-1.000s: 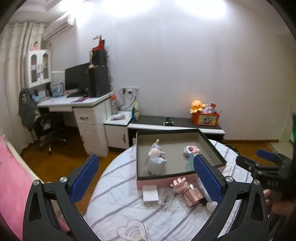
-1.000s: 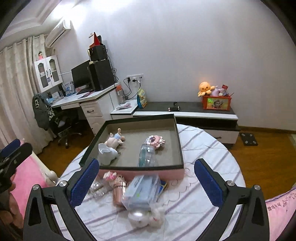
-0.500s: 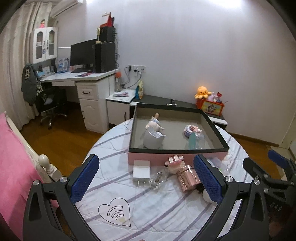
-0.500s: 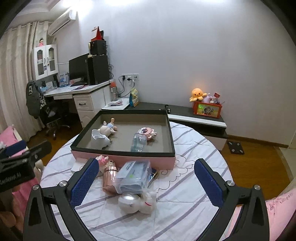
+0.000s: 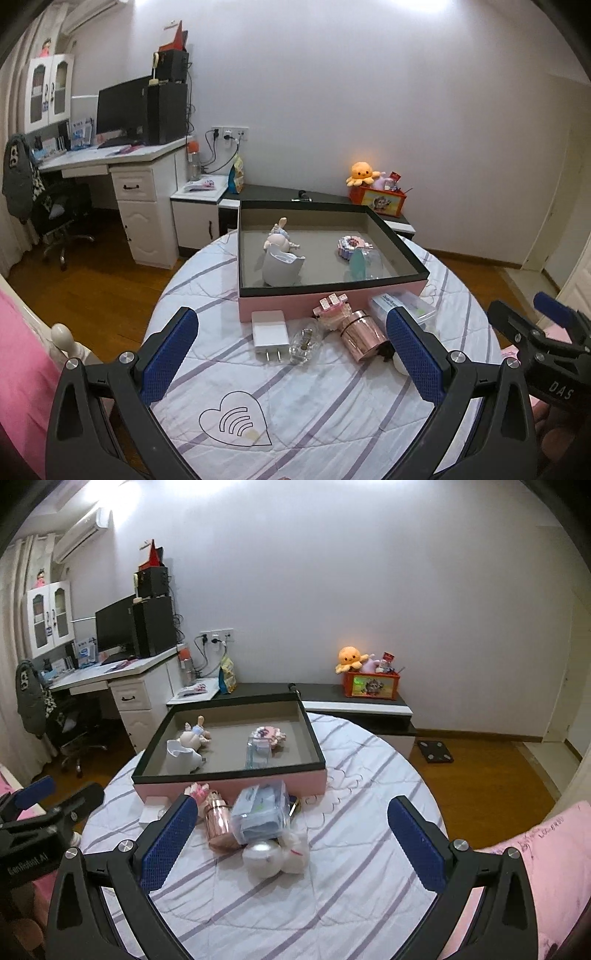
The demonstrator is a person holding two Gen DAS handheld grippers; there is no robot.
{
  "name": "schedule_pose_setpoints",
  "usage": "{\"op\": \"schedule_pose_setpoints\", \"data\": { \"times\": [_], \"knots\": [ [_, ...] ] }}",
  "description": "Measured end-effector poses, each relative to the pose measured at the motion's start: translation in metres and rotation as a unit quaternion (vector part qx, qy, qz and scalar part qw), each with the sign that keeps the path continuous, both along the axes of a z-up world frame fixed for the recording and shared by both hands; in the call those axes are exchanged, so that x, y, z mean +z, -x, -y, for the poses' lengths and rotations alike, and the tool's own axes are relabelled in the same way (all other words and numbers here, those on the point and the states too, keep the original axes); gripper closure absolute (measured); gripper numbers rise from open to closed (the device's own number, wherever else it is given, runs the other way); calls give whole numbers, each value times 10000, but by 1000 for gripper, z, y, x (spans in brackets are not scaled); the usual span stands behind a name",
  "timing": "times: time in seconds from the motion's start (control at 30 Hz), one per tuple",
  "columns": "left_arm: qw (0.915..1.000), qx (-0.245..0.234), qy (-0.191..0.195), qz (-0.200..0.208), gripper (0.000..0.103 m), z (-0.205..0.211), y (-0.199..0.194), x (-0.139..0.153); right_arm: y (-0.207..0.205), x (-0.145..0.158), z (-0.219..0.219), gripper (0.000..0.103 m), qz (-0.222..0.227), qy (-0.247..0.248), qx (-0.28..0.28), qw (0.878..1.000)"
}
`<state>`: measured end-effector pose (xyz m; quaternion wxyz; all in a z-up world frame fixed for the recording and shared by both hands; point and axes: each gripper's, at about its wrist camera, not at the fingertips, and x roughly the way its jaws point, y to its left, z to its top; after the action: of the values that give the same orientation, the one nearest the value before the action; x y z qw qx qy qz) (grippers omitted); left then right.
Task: Organize rigid objects
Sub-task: 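Withdraw both tools from the box back over the bed, then grasp the clear dental-flosser box with the right tool while the left tool grasps the glass bottle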
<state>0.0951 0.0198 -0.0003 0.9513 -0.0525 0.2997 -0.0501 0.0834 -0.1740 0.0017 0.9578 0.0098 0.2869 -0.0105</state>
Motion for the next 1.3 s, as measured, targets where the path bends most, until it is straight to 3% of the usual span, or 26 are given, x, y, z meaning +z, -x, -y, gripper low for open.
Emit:
{"op": "schedule_pose_setpoints", "data": {
  "times": [0.53, 1.3],
  "knots": [
    [9985, 498, -141, -174, 0, 3, -7, -14, -29, -10, 6, 0, -177, -102, 531, 9984],
    [9964, 148, -167, -823, 0, 10, -49, -68, -68, -45, -2, 0, -801, -61, 760, 9939]
  ]
}}
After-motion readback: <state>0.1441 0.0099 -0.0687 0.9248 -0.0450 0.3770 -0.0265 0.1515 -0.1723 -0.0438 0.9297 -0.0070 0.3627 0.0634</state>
